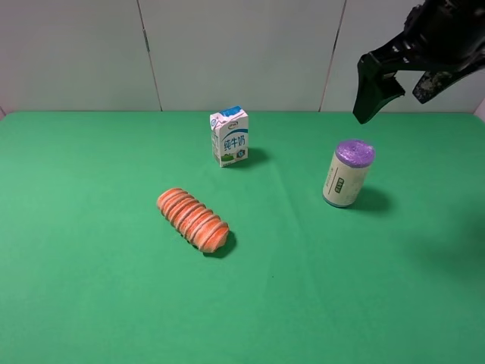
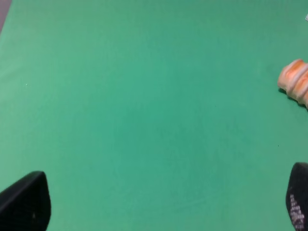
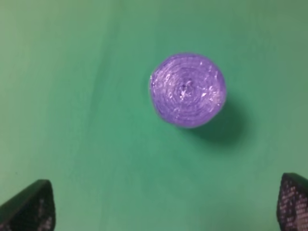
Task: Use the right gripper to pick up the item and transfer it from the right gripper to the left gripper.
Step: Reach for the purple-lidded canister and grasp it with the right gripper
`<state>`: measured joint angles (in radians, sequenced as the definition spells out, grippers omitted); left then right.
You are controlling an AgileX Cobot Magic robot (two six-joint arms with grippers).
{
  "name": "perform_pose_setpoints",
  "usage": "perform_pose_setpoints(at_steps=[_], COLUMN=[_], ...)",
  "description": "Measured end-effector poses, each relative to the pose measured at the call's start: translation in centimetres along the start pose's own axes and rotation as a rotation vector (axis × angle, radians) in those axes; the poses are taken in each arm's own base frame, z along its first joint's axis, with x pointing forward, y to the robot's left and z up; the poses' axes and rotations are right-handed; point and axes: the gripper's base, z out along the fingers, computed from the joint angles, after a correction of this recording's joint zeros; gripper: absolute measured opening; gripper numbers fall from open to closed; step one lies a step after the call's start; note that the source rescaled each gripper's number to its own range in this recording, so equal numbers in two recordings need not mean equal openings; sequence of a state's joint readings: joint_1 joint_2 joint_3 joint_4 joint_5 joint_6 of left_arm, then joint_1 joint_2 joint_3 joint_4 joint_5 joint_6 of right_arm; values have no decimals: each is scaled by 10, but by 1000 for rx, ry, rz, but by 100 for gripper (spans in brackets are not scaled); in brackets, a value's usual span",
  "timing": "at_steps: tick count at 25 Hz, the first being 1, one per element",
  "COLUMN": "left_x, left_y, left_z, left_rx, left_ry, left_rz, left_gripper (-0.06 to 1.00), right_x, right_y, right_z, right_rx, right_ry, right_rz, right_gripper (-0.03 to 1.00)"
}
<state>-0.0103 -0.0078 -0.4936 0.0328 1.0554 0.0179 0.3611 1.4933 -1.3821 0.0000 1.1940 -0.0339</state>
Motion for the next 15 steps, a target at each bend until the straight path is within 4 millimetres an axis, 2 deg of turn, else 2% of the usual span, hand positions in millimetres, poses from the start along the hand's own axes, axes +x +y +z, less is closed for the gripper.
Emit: perform_pose_setpoints(at_steps=[5,15], left_x=[0,0], left_y=[0,0], left_z=[0,0], left_rx=[0,0], left_ry=[0,0], left_rz=[0,0], left_gripper=[93,93], right_x=[-15,-23], right_y=[-1,-4], right_z=[27,73], right_rx=[-2,26], right_ry=[62,165], right_rz=[1,-36], right_gripper=[100,100])
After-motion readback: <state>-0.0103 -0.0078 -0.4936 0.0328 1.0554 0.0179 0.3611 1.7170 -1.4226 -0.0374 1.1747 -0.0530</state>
